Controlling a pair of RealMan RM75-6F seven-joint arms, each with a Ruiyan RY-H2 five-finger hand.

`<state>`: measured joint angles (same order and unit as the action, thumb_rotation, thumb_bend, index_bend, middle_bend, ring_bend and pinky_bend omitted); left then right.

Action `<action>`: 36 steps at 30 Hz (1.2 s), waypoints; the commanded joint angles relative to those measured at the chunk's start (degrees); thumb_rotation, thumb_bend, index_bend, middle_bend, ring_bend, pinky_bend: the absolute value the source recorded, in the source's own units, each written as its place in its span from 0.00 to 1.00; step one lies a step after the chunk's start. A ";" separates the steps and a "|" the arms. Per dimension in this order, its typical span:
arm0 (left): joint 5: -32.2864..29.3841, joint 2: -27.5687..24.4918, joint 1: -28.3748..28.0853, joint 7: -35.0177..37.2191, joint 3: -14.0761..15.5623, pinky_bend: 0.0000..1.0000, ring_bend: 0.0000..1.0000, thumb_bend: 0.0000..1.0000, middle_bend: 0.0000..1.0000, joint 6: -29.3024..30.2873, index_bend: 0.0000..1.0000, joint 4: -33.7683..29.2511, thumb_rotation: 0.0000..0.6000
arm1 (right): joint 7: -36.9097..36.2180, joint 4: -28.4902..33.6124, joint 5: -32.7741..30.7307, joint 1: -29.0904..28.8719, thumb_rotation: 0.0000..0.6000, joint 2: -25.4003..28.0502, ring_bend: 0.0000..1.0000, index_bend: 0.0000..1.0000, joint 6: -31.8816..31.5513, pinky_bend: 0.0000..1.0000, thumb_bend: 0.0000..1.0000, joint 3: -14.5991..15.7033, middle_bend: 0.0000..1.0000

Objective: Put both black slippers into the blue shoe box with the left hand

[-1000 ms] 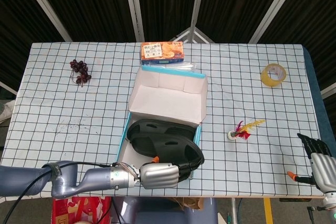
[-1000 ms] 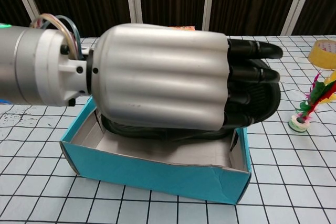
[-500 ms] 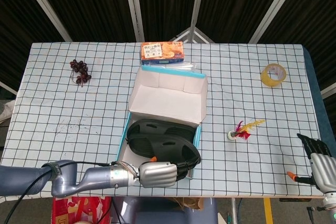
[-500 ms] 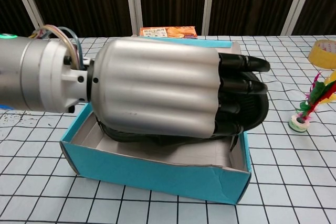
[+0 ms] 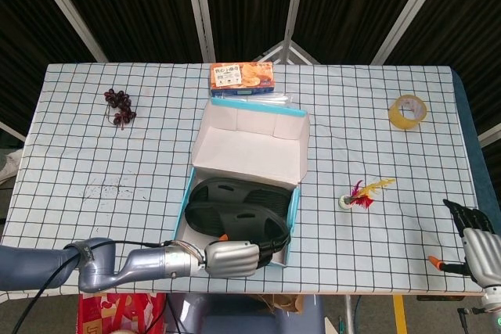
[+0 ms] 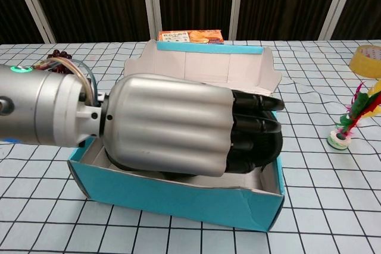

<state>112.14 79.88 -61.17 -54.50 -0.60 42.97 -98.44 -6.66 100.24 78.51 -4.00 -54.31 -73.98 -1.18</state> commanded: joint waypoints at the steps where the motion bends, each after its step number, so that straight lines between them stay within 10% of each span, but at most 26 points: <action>1: 0.12 0.32 0.11 0.81 0.50 0.06 0.08 0.48 0.55 -0.25 0.46 0.33 1.00 | 0.06 0.06 -0.18 -0.05 1.00 0.05 0.10 0.06 0.16 0.04 0.16 0.00 0.11; 36: -3.57 8.11 -0.84 11.05 3.74 0.25 0.07 0.48 0.48 -5.49 0.35 8.78 1.00 | 1.80 0.76 -2.17 -0.19 1.00 -0.01 0.10 0.06 0.75 0.04 0.16 -0.38 0.11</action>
<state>108.33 88.16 -62.05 -42.98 3.43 37.00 -89.57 -4.86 101.00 76.34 -4.18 -54.32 -73.23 -1.57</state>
